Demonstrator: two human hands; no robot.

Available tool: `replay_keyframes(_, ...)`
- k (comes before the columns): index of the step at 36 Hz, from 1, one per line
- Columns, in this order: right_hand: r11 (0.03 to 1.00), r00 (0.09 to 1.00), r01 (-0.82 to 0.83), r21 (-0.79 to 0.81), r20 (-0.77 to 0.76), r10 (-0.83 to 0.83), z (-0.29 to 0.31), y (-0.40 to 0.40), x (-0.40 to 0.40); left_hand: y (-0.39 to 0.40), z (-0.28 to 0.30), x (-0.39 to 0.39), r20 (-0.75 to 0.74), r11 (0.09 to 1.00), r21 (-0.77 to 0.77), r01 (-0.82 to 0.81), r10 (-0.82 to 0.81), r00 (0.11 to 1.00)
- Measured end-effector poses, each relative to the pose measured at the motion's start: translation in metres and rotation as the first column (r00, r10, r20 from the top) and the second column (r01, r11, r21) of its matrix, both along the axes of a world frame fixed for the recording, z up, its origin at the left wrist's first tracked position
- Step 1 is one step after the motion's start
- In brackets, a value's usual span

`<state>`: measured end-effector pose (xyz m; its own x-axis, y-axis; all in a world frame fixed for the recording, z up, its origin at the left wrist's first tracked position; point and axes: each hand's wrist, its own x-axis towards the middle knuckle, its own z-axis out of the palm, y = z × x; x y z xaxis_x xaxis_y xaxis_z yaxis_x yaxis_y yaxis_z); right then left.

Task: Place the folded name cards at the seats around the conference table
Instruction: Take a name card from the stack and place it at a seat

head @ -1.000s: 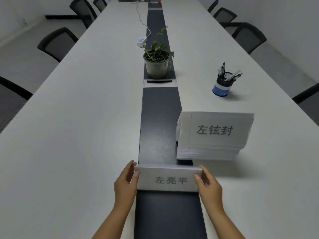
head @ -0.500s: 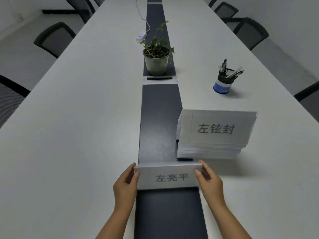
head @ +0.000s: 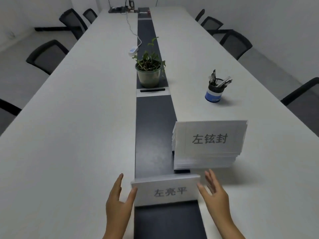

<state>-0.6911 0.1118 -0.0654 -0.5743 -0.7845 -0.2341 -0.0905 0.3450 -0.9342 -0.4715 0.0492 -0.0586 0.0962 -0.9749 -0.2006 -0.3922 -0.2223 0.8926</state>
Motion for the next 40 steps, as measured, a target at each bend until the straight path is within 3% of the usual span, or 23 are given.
replay_keyframes(4, 0.987, 0.98, 0.144, -0.069, -0.13, -0.152, 0.018, 0.004, -0.024, 0.001, 0.023, -0.018, 0.072, 0.957, -0.291, 0.007, 0.015, 0.997)
replay_keyframes(6, 0.971, 0.953, 0.211, -0.115, -0.199, -0.23, 0.028, 0.003, -0.043, -0.003, 0.035, -0.04, 0.038, 0.942, -0.33, 0.055, -0.045, 0.998)
replay_keyframes(10, 0.974, 0.944, 0.221, -0.04, -0.241, -0.224, 0.047, -0.016, -0.091, -0.021, 0.054, -0.108, -0.113, 0.979, -0.079, 0.189, -0.198, 0.974)
replay_keyframes(13, 0.992, 0.983, 0.112, 0.054, -0.153, -0.103, 0.057, -0.042, -0.122, -0.04, 0.058, -0.154, -0.116, 0.977, 0.029, 0.211, -0.206, 0.972)
replay_keyframes(17, 0.99, 0.993, -0.099, 0.105, -0.055, 0.105, 0.047, -0.07, -0.154, -0.055, 0.055, -0.177, -0.015, 0.986, 0.034, 0.162, -0.161, 0.987)
replay_keyframes(24, 0.976, 0.977, -0.214, 0.048, 0.003, 0.214, 0.039, -0.083, -0.175, -0.067, 0.053, -0.184, 0.225, 0.979, 0.09, 0.182, -0.198, 0.954)
replay_keyframes(30, 0.932, 0.94, -0.336, 0.135, -0.022, 0.342, 0.036, -0.085, -0.187, -0.067, 0.054, -0.191, 0.267, 0.976, 0.158, 0.147, -0.185, 0.946)
replay_keyframes(40, 0.954, 0.955, -0.297, 0.026, 0.027, 0.297, 0.023, -0.089, -0.189, -0.066, 0.047, -0.192, 0.124, 0.975, 0.178, 0.131, -0.154, 0.98)
